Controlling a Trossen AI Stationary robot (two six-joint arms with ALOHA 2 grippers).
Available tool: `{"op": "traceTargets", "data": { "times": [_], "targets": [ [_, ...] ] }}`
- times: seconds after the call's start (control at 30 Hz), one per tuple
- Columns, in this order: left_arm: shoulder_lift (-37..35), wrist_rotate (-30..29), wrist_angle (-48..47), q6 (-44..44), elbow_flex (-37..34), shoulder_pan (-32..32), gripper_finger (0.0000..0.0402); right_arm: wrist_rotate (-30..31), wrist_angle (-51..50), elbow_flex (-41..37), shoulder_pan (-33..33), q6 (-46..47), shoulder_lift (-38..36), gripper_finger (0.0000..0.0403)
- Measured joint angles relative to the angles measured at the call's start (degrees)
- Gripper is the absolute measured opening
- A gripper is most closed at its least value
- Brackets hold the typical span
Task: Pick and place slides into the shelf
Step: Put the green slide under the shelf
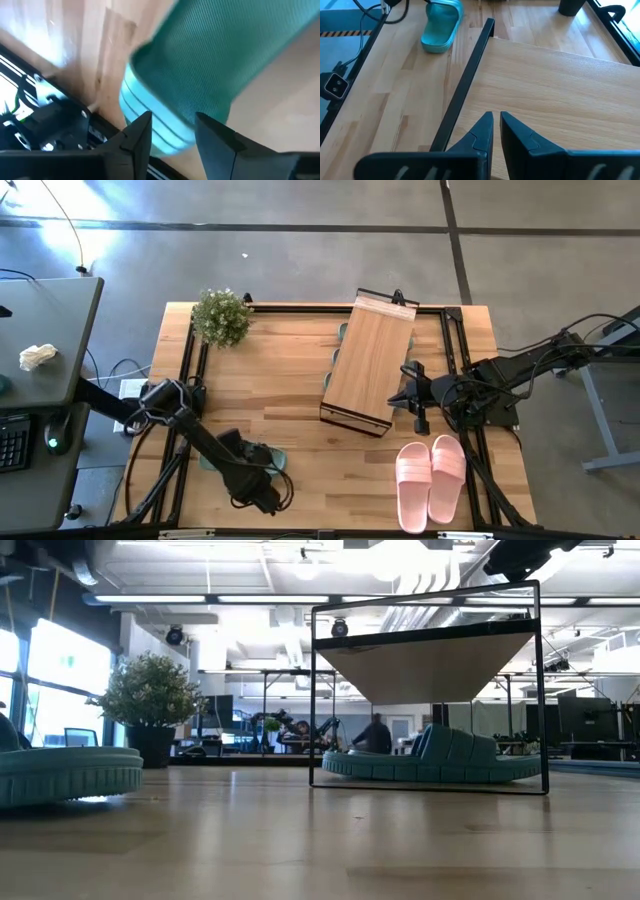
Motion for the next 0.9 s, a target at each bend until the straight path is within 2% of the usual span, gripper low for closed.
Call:
{"op": "traceTargets", "data": {
  "times": [0.27,0.6,0.77,0.9],
  "targets": [
    [0.8,1.8,1.7,-6.1,0.2,-2.9,0.0110,0.0,0.0,0.0,0.0,0.0,0.0,0.0024],
    [5.7,0.0,1.5,-4.4,0.2,-3.1,0.0106,0.1,0.3,0.0,0.0,0.0,0.0,0.0024],
    [6.3,-2.3,1.2,-10.9,0.4,-4.0,0.0106,0.0,0.2,0.0,0.0,1.3,0.0,0.0024],
    [5.2,-5.3,0.0,-16.3,3.4,-6.5,0.0106,0.0,0.1,0.0,0.0,2.7,0.0,0.0024]
  ]
}}
